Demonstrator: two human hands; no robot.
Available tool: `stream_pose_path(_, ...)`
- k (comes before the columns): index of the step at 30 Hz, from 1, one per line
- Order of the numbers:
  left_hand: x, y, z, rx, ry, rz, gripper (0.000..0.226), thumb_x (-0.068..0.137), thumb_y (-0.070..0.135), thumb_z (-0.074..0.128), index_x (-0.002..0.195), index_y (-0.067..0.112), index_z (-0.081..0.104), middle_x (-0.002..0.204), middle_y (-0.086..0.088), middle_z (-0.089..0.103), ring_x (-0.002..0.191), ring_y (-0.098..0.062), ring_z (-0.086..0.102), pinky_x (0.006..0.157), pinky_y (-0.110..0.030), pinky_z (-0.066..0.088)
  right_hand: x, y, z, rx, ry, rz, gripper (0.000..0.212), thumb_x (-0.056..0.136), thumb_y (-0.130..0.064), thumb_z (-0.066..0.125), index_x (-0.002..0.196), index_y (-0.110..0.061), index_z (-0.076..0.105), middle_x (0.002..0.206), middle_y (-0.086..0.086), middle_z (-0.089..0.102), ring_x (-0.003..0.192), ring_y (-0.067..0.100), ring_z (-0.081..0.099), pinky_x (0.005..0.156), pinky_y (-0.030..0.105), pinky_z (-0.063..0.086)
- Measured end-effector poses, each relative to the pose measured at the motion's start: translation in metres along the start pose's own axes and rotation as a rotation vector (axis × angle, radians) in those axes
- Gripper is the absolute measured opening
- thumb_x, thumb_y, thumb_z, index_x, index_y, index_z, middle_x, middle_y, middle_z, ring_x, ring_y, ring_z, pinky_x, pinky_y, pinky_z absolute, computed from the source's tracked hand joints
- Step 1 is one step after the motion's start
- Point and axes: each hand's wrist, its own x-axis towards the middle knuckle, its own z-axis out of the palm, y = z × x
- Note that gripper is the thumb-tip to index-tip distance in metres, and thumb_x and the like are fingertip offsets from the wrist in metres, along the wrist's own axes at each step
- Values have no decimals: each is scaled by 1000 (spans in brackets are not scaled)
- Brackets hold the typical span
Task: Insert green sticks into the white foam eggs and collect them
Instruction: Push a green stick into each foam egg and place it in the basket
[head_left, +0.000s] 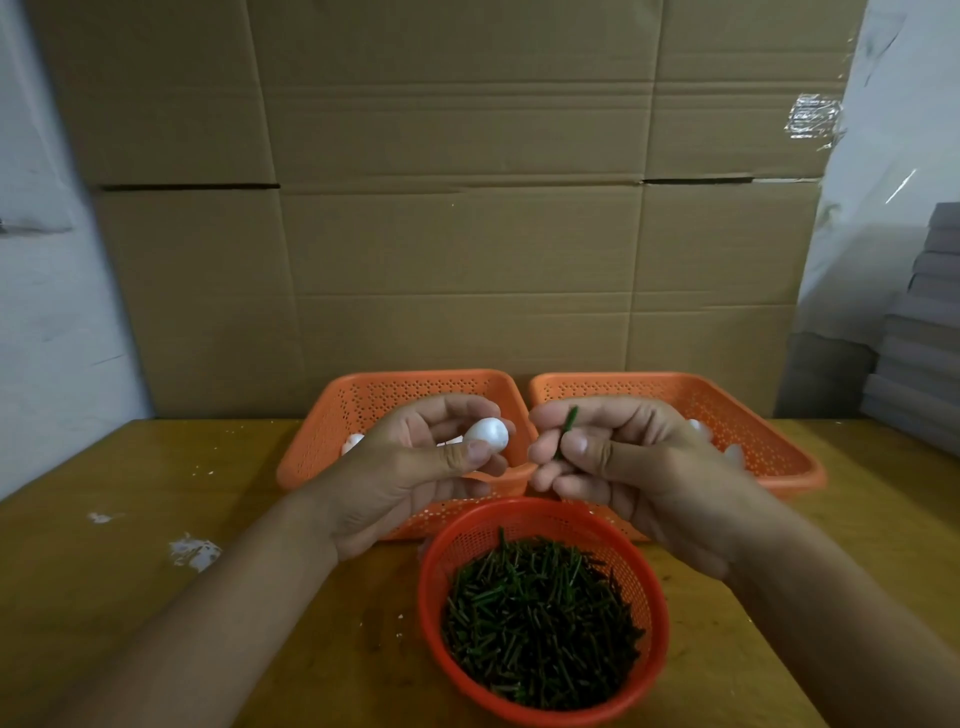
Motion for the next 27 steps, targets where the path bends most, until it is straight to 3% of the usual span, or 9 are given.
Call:
stream_pose_path(9, 0, 1, 0, -18, 3, 4, 30, 80, 18, 78, 109, 24, 73, 121, -11, 70, 97, -20, 70, 79, -31, 57, 0, -1, 4, 45, 37, -14, 15, 78, -6, 66, 83, -13, 78, 80, 16, 74, 69, 20, 74, 57, 19, 58)
stream_pose_path(12, 0, 0, 0, -7, 9, 3, 27, 83, 15, 77, 108, 25, 74, 119, -9, 71, 96, -19, 70, 78, -30, 57, 1, 0, 3, -79, 96, -69, 5, 73, -16, 72, 75, -14, 77, 72, 12, 71, 60, 16, 68, 53, 18, 54)
stream_pose_path(14, 0, 0, 1, -4, 6, 2, 25, 84, 14, 77, 107, 25, 73, 118, -9, 71, 95, -18, 70, 78, -30, 57, 1, 2, 1, -179, 150, -115, 11, 72, -19, 73, 78, -12, 78, 69, 11, 68, 60, 13, 63, 55, 19, 52)
stream_pose_path(19, -1, 2, 2, -25, 16, 2, 28, 78, 15, 79, 103, 25, 74, 115, -8, 72, 93, -18, 70, 77, -29, 57, 3, 5, -1, -368, 256, -184, 14, 87, 0, 65, 90, -10, 76, 66, 4, 70, 63, 8, 66, 62, 16, 53)
stream_pose_path(22, -1, 2, 4, -26, 48, 26, 29, 72, 12, 82, 97, 26, 76, 116, -11, 73, 89, -18, 72, 74, -27, 58, 5, 6, 1, -469, 304, -224, 15, 88, 7, 66, 87, -8, 72, 63, 5, 69, 58, 9, 66, 58, 17, 53)
stream_pose_path(27, 0, 2, 8, -8, 116, 82, 31, 64, 12, 85, 92, 22, 79, 112, -11, 74, 89, -21, 73, 76, -28, 60, 5, 11, 3, -751, 363, -331, 22, 85, 0, 74, 75, -20, 73, 62, 1, 70, 55, 8, 62, 54, 26, 53)
